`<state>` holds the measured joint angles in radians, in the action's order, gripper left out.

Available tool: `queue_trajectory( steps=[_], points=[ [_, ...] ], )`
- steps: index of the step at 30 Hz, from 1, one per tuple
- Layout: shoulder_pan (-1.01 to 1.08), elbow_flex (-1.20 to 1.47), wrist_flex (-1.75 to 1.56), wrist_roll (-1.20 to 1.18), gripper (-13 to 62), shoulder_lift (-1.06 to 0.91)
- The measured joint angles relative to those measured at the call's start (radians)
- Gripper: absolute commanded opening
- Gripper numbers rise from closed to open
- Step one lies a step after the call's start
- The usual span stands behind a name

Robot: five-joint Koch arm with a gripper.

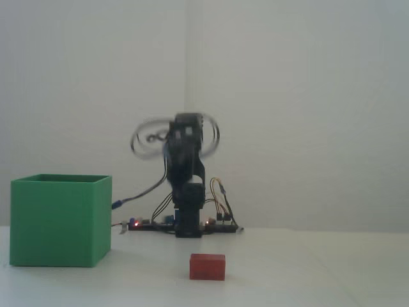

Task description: Grasp a red block and put it in the green bin.

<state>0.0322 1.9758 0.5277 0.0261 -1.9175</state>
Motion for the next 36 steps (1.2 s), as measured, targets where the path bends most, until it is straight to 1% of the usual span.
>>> queue_trajectory(
  steps=[3, 5, 8, 11, 14, 17, 18, 20, 24, 29, 33, 36],
  points=[
    [-0.018, -0.19, 0.069, 0.021, 33.3, 0.129],
    [-0.028, -0.382, 0.212, 0.069, 33.8, 0.204],
    [-0.078, -0.647, 0.368, 0.239, 33.7, 0.321],
    [-0.132, -0.719, 0.394, 0.43, 33.7, 0.426],
    [-0.169, -0.772, 0.417, 0.518, 33.9, 0.506],
    [-0.179, -0.821, 0.508, 0.491, 34.5, 0.532],
    [-0.192, -0.828, 0.529, 0.379, 34.5, 0.541],
    [-0.199, -0.861, 0.532, 0.325, 34.1, 0.56],
    [-0.207, -0.976, 0.569, 0.305, 34.3, 0.632],
    [-0.209, -1.236, 0.836, 0.278, 34.5, 0.808],
    [-0.21, -1.255, 0.996, 0.219, 34.6, 0.867],
    [-0.215, -1.333, 1.077, 0.15, 35.2, 0.896]
  ],
)
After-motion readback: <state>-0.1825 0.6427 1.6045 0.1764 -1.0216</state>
